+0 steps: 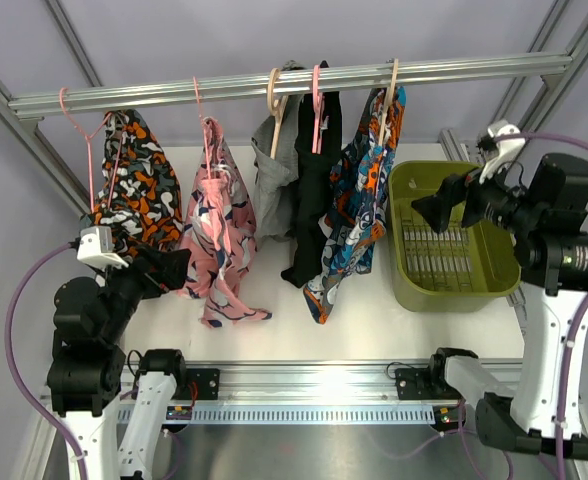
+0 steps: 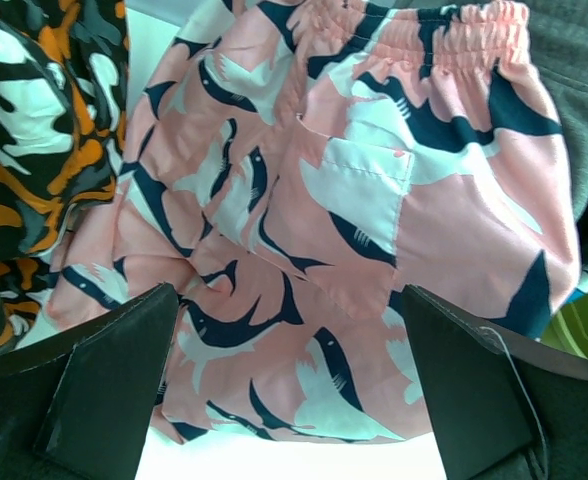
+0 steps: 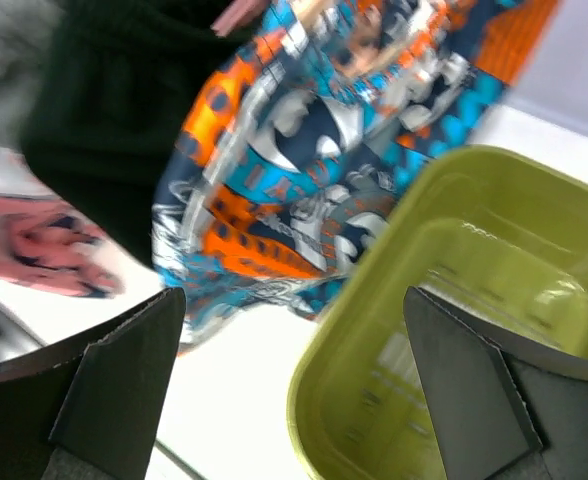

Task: Remove the shorts from the hanger

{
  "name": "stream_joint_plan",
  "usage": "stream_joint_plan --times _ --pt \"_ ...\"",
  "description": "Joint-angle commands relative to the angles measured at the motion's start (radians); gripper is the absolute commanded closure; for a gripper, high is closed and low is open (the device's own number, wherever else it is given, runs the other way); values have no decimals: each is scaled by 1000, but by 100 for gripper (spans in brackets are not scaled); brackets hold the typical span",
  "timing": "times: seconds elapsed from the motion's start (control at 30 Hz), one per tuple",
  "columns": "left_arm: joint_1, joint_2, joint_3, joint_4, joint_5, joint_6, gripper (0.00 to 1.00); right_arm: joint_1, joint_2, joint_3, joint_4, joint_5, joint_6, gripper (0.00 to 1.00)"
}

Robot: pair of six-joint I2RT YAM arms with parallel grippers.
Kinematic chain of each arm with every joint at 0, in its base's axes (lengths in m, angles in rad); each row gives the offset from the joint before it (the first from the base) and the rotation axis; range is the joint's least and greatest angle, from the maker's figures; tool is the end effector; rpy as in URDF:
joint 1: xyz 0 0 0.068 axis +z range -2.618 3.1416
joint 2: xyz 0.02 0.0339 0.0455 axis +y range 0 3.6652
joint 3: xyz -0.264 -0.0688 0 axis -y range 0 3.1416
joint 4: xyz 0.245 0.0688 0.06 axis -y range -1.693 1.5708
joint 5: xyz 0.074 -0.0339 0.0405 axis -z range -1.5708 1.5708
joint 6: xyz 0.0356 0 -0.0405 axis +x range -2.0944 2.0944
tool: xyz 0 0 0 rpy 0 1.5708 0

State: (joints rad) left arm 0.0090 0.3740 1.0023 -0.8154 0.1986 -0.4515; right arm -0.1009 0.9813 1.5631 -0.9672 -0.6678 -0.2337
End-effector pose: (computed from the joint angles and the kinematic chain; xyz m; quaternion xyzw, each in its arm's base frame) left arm 0.0443 -0.0066 0.3822 -0.1133 0.7605 -0.2138 0.6026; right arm 0.1409 0.0079 0.4794 -0.2347 0.7698 0.1802 0.5656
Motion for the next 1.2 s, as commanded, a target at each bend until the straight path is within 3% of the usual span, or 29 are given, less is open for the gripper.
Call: stream_joint_plan --times 0.0,0.17,0.23,0.43,0.53,0.7,0.9,1.17 --pt "5 9 33 53 76 -32 1 0 85 136 7 -84 150 1" --pt "5 37 16 119 140 -69 1 67 238 307 61 85 390 10" --pt "6 60 30 131 156 -79 1 155 272 357 79 192 453 11" --pt "5 63 39 141 176 -113 1 375 237 230 353 504 568 14" --pt "6 46 39 131 180 -124 1 392 267 203 395 612 623 20" --pt "6 25 41 91 168 -125 1 414 325 163 498 715 660 31" --pt "5 16 50 68 159 -127 1 443 375 144 559 732 656 45" --pt "6 8 41 64 160 -124 1 455 408 109 620 800 636 57"
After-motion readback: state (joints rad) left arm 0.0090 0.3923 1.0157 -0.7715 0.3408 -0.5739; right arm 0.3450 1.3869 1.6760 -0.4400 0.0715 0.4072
